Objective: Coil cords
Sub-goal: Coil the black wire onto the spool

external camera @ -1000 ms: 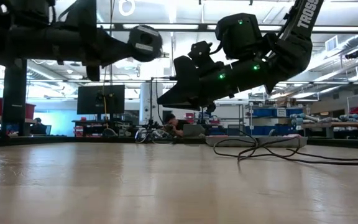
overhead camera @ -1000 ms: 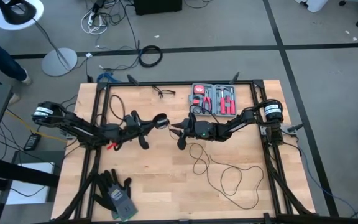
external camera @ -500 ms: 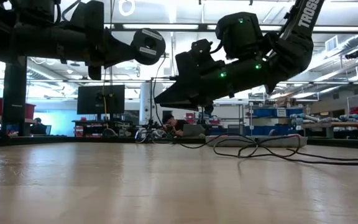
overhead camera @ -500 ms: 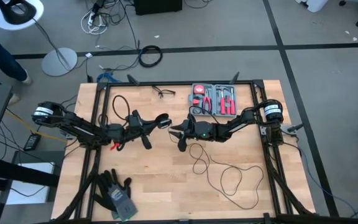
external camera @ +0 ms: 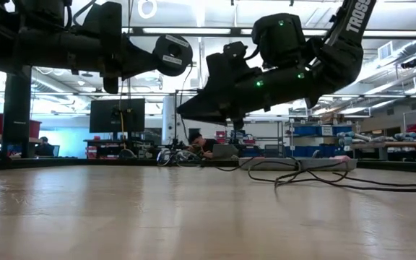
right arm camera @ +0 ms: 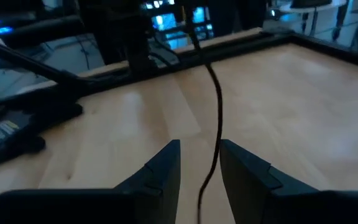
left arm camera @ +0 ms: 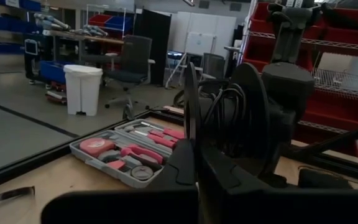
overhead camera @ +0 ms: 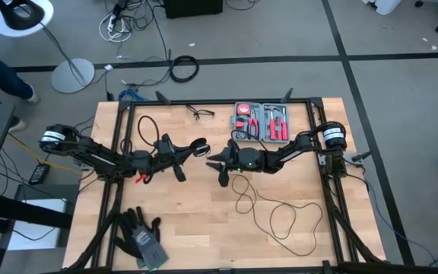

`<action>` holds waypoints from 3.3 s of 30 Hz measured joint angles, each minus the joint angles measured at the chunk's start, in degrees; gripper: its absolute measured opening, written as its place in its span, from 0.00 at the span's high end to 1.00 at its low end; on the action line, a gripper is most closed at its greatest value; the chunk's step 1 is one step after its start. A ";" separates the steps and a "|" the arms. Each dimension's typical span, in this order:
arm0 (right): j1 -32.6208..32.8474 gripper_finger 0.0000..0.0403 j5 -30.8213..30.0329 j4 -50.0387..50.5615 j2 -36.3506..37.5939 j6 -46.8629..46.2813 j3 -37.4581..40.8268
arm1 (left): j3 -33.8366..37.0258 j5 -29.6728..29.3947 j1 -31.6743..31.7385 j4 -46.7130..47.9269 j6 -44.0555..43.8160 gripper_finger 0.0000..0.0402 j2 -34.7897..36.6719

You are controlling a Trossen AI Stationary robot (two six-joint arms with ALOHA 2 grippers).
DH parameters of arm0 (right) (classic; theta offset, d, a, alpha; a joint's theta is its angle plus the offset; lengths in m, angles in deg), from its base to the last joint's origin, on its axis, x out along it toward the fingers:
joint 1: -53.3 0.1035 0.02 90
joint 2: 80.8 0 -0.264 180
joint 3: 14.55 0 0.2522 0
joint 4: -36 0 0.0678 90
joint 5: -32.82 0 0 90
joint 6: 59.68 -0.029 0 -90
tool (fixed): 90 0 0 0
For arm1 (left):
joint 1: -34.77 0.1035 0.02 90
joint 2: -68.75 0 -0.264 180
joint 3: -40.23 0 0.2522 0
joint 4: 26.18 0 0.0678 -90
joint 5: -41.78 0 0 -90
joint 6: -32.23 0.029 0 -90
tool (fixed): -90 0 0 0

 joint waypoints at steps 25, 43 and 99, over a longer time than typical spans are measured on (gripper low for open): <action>0.07 1.00 -6.10 10.00 0.02 -2.25 -1.94 | -0.90 0.43 0.00 0.09 -1.19 1.00 -0.05; 3.36 1.00 -8.42 28.39 0.25 6.83 -16.63 | -10.49 -7.42 0.33 21.37 -2.65 1.00 -7.72; 5.54 1.00 -13.62 35.37 11.24 -3.69 -3.83 | -10.46 2.95 4.85 16.89 -13.72 1.00 -7.58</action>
